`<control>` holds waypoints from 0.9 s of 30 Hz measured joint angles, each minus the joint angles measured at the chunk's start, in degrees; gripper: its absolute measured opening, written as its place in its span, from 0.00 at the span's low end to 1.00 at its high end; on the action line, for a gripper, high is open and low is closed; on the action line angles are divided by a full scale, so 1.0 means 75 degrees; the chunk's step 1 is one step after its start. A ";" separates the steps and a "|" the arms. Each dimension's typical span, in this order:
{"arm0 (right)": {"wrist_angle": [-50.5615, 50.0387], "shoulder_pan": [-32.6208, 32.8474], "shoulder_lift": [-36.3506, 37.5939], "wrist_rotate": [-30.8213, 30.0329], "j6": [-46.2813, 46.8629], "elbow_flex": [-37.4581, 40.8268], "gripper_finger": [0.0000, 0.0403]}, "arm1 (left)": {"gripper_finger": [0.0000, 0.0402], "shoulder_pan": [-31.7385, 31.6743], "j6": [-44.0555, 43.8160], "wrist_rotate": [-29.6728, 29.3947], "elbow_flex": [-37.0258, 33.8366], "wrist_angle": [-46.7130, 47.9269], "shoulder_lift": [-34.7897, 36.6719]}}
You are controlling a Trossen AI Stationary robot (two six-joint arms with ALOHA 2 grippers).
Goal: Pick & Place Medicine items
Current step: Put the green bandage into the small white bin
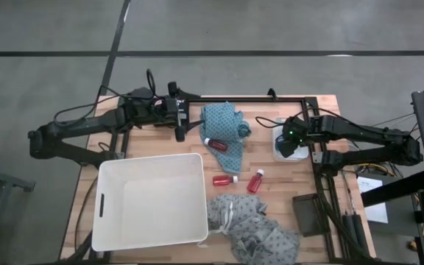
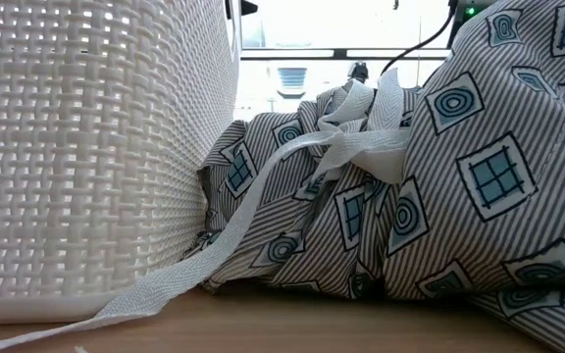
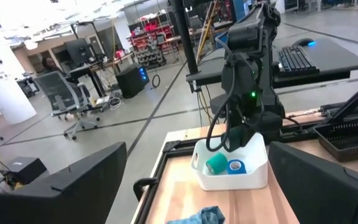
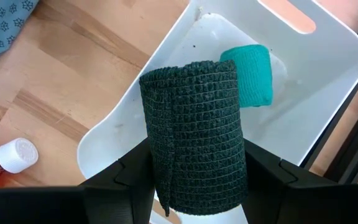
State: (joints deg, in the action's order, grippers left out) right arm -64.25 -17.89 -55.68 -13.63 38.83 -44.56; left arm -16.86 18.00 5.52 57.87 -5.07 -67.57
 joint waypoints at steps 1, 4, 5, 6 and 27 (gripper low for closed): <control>0.0001 0.0000 0.0000 0.0000 0.0000 0.0000 0.44 | 0.99 0.0000 0.0000 0.0000 0.0000 0.0069 0.0000; 0.0010 -0.0002 0.0000 0.0000 0.0000 0.0000 0.44 | 0.99 0.0000 -0.0001 0.0000 -0.0003 0.0257 0.0000; 0.0010 0.0000 0.0000 0.0000 0.0000 0.0000 0.44 | 0.99 0.0000 -0.0003 0.0000 -0.0003 0.0312 0.0000; 0.0012 -0.0001 0.0000 0.0000 0.0000 0.0000 0.44 | 0.99 0.0000 -0.0004 0.0000 -0.0003 0.0364 -0.0003; 0.0044 0.0000 0.0000 0.0000 0.0000 0.0000 0.44 | 0.98 0.0020 -0.0017 0.0003 -0.0003 0.0527 0.0017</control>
State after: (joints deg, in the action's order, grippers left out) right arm -63.92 -17.89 -55.68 -13.63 38.83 -44.56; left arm -16.71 17.87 5.54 57.84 -1.11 -67.44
